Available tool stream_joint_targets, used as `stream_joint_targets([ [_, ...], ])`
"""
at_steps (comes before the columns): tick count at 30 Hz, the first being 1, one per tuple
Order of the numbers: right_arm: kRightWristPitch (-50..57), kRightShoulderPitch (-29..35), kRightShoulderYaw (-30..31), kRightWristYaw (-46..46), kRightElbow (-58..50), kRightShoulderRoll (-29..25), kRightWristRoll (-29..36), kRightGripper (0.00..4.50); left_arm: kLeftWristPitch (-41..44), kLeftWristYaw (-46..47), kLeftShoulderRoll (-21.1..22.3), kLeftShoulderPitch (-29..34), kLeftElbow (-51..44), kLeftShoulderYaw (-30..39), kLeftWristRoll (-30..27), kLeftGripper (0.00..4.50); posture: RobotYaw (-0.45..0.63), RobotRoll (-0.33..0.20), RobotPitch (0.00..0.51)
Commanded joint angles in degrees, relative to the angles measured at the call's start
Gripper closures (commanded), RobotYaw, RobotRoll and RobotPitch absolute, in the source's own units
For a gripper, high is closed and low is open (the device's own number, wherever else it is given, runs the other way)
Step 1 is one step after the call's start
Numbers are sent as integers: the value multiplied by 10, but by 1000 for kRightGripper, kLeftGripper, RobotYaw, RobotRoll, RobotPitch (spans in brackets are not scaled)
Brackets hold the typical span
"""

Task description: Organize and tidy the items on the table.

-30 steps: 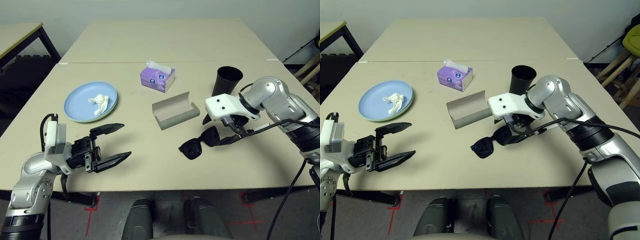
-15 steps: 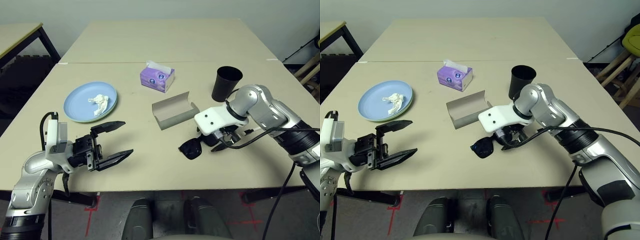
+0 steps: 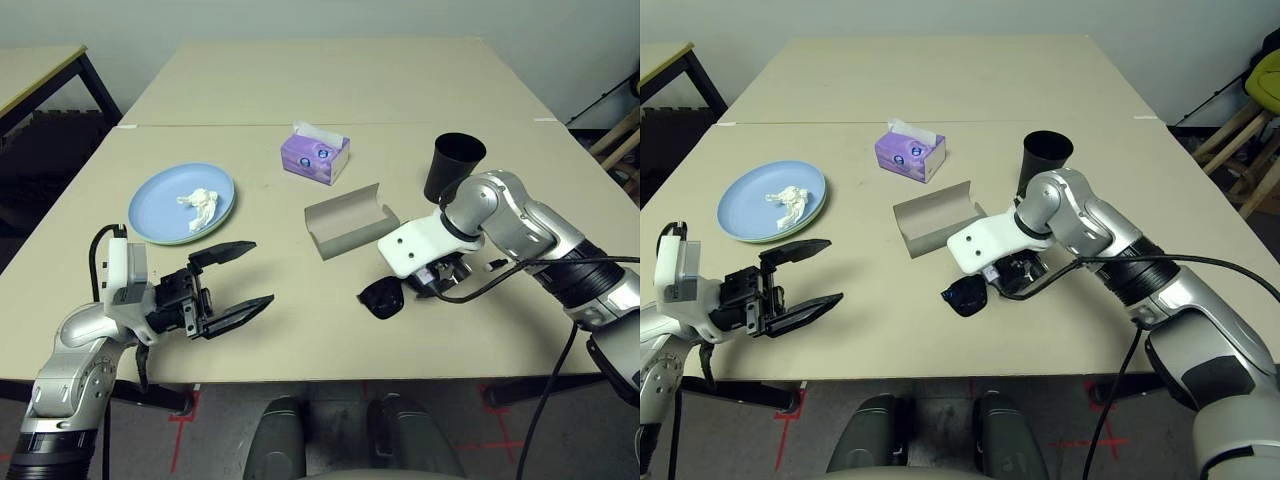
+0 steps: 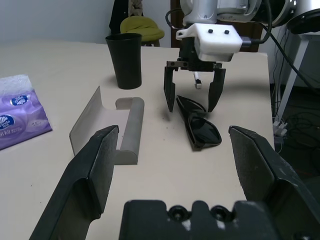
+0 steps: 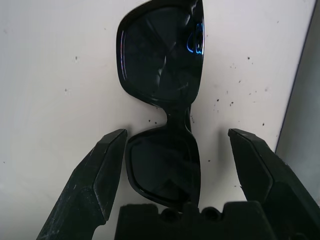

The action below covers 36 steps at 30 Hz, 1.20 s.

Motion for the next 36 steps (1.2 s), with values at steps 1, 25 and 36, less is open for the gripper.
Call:
stream_joint_targets([
  [1,10,-3,4,14,-14,1,-1,0,6,6,-1,-2,-10,-8,7,22,146,0,71],
  [25,89,-24,60,33,-63,-24,43,0,15,26,-4,11,-35,-13,8,22,169,0,77],
  [36,109,23,42,14,-111,-25,18,0,18,30,-4,9,-34,-14,7,22,161,0,72],
])
